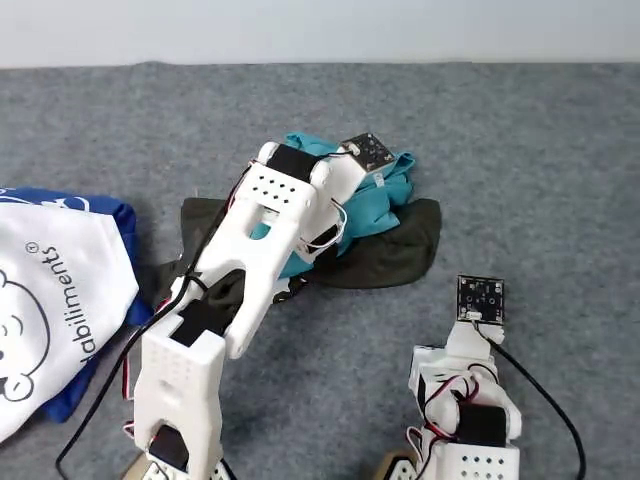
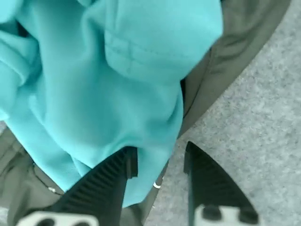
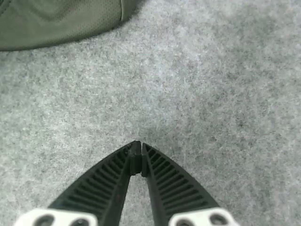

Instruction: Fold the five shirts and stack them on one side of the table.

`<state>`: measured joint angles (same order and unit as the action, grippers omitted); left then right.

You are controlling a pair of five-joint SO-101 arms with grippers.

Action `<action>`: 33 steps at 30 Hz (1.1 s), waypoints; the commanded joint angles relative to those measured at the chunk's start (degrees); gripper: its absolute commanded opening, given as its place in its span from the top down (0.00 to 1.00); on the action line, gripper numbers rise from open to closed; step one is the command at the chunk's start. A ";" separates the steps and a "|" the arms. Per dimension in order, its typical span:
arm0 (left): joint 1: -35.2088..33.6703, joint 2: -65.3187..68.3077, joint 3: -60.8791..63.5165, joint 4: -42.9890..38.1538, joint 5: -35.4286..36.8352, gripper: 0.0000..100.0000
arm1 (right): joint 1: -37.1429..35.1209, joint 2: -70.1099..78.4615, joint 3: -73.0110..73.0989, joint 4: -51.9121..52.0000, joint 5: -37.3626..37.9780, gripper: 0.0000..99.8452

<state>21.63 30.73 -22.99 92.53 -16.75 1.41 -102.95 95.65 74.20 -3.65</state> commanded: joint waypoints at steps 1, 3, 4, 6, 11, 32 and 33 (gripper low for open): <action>-0.44 -0.35 -1.27 -0.62 0.44 0.83 | -0.31 -0.22 0.88 0.22 0.62 0.99; -0.62 0.09 -0.92 -1.14 0.44 0.83 | -0.31 -0.22 0.88 0.22 0.62 0.99; -0.62 0.79 -0.84 -1.85 0.44 0.83 | -0.31 -0.22 0.88 0.22 0.62 0.99; -0.88 2.90 -0.84 -2.81 0.44 0.83 | -0.31 -0.22 0.88 0.22 0.62 0.99; -0.79 6.24 -1.10 -3.52 0.00 0.99 | -0.31 -0.22 0.88 0.22 0.62 0.99; -17.76 -15.65 -29.32 7.82 9.49 1.00 | -0.31 -0.22 0.88 0.22 0.62 0.99; -19.43 -17.58 -29.76 7.74 9.41 1.00 | -0.31 -0.22 0.88 0.22 0.62 0.99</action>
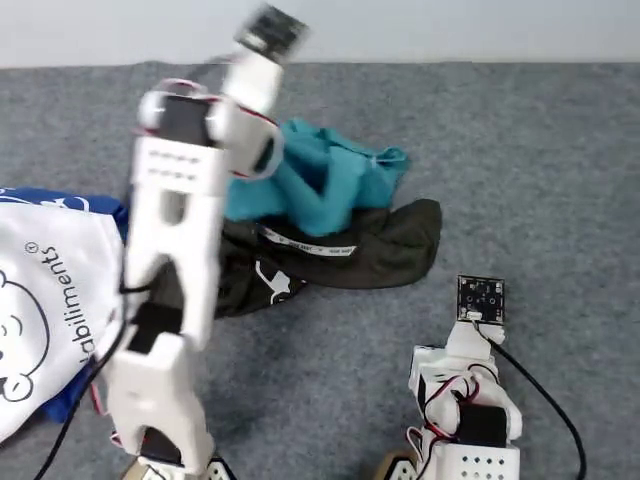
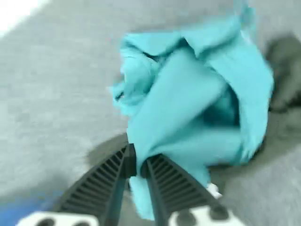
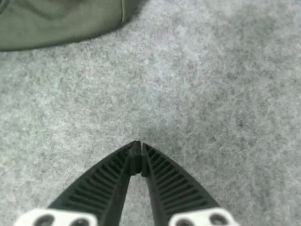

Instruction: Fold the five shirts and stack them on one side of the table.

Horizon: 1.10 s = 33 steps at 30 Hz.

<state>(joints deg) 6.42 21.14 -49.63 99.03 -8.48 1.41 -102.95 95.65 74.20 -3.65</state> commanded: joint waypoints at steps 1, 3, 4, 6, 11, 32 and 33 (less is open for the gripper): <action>-5.98 -10.02 -3.65 1.23 1.14 1.00 | -0.31 -0.22 0.88 0.22 0.62 0.99; -9.85 -14.07 -4.53 0.97 1.14 1.00 | -0.31 -0.22 0.88 0.22 0.62 0.99; -11.96 -16.00 -4.97 0.97 1.14 1.00 | -0.31 -0.22 0.88 0.22 0.62 0.99; -16.44 -19.43 -5.76 0.97 1.05 1.00 | -0.31 -0.22 0.88 0.22 0.62 0.99; -29.98 -26.11 -5.93 -0.35 1.05 1.00 | -0.31 -0.22 0.88 0.22 0.62 0.99; -66.64 -29.98 -5.58 -4.75 1.14 0.99 | -0.31 -0.22 0.88 0.22 0.62 0.99; -67.08 -30.07 -5.58 -4.75 1.05 0.99 | -0.31 -0.22 0.88 0.22 0.62 0.99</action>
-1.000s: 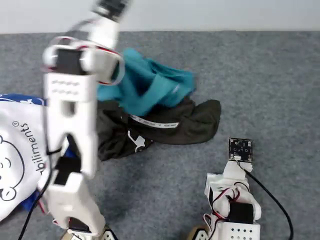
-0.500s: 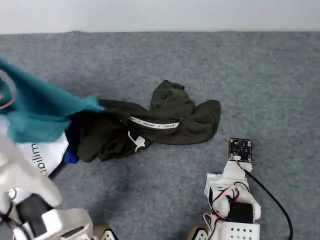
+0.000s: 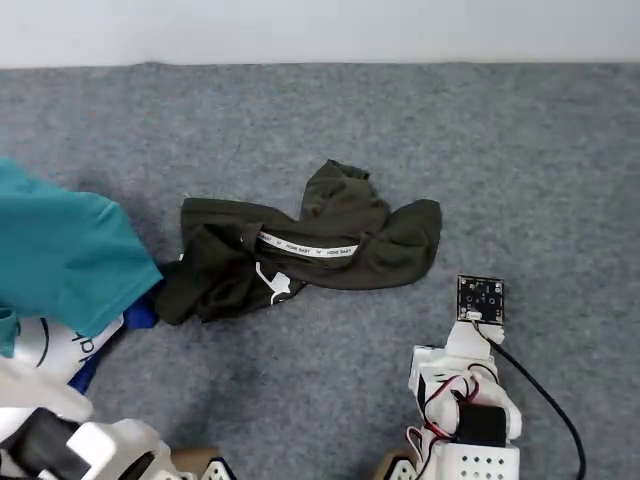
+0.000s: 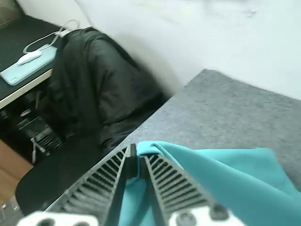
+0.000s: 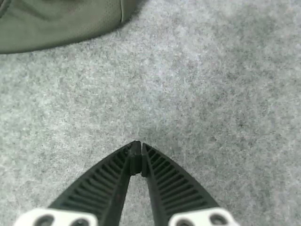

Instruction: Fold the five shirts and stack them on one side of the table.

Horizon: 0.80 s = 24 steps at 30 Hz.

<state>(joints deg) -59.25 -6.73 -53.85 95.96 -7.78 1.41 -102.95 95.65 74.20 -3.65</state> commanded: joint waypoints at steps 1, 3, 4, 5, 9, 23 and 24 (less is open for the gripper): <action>-1.76 -2.37 -1.36 -1.67 0.35 0.99 | -0.31 -0.22 0.88 0.22 0.62 0.99; -1.93 -2.55 -1.36 -1.58 0.35 0.94 | -0.31 -0.22 0.88 0.22 0.62 0.99; -1.93 -2.55 -1.36 -1.58 0.35 0.91 | -0.31 -0.22 0.88 0.22 0.62 0.99; -1.93 -2.55 -1.36 -1.41 0.35 0.88 | -0.31 -0.22 0.88 0.22 0.62 0.99; -1.76 -2.64 -1.80 2.55 0.35 0.76 | -0.31 -0.22 0.88 0.22 0.62 0.99; -1.67 -5.98 -1.27 4.57 0.44 0.75 | -0.31 -0.22 0.88 0.22 0.62 0.99; -1.58 -7.21 -1.19 4.57 0.62 0.75 | -0.31 -0.22 0.88 0.22 0.62 0.99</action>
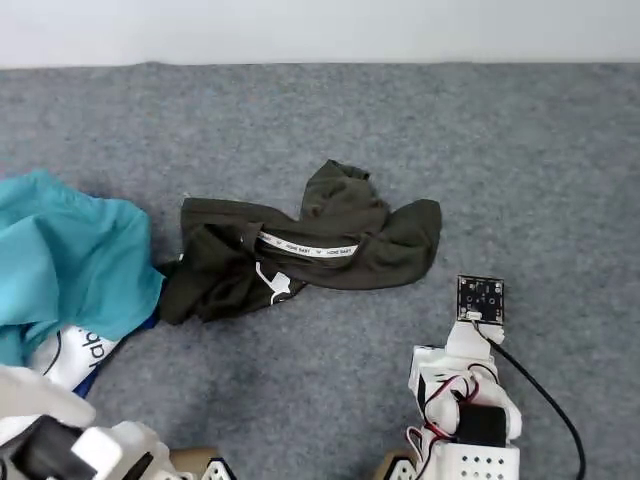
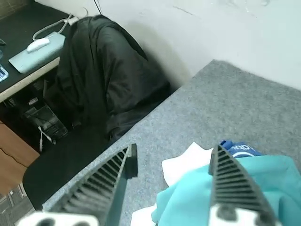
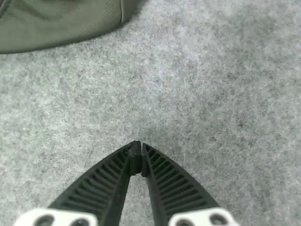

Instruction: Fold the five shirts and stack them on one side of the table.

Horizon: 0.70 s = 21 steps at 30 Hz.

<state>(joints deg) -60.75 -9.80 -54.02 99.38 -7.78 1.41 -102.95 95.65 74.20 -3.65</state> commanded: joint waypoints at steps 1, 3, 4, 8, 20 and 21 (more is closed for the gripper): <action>0.00 -5.71 -0.84 1.14 0.70 0.75 | -0.31 -0.22 0.88 0.22 0.62 0.99; 0.18 -9.49 0.31 1.14 0.70 0.75 | -0.31 -0.22 0.88 0.22 0.62 0.99; 0.62 -11.34 1.71 1.14 0.79 0.75 | -0.31 -0.22 0.88 0.22 0.62 0.99; 4.75 -18.99 11.82 1.14 0.79 0.75 | -0.31 -0.22 0.88 0.22 0.62 0.99; 17.23 -40.00 50.51 0.97 0.35 0.82 | -0.31 -0.22 0.88 0.22 0.62 0.99; 18.11 -41.32 52.70 0.97 0.35 0.82 | -0.31 -0.22 0.88 0.22 0.62 0.99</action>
<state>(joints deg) -45.19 -47.34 -6.90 99.38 -7.60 1.41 -102.95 95.65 74.20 -3.65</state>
